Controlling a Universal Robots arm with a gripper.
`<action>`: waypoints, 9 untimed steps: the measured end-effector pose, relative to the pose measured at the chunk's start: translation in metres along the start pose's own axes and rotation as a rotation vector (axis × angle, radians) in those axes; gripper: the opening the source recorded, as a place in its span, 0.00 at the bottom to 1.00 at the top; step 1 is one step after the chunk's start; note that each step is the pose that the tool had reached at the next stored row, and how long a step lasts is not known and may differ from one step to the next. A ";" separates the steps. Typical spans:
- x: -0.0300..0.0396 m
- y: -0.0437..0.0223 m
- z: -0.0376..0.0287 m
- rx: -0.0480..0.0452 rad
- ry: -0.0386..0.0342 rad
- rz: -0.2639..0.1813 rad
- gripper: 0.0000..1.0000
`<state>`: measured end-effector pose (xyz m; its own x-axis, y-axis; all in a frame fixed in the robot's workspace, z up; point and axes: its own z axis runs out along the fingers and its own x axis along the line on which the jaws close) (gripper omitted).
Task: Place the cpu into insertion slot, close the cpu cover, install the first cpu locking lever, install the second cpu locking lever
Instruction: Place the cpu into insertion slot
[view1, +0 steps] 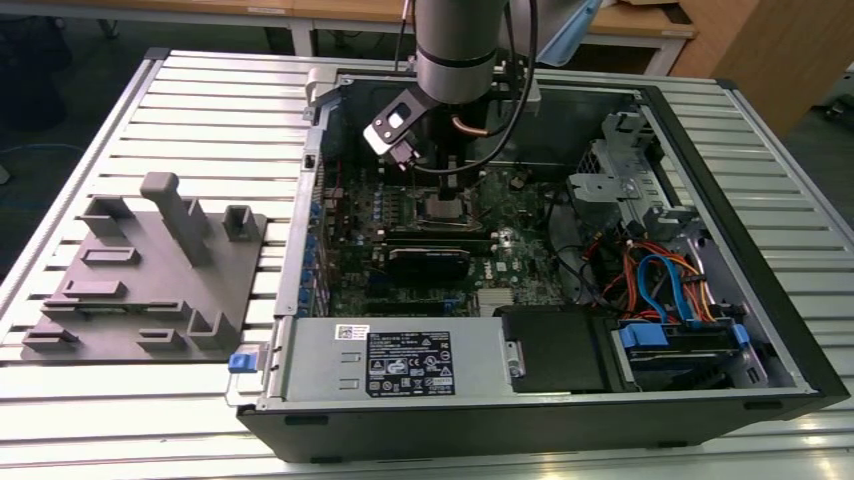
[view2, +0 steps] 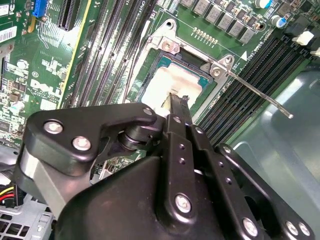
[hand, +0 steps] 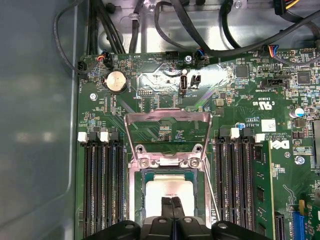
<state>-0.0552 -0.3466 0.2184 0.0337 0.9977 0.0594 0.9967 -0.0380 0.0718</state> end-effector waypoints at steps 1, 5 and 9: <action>0.0000 0.0000 0.0000 0.0000 0.0000 0.000 0.11; 0.0000 0.0000 0.0000 0.0000 0.0009 0.000 0.11; 0.0000 0.0000 0.0000 0.0000 0.0010 0.000 0.11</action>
<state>-0.0551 -0.3466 0.2184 0.0337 0.9976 0.0604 0.9967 -0.0380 0.0718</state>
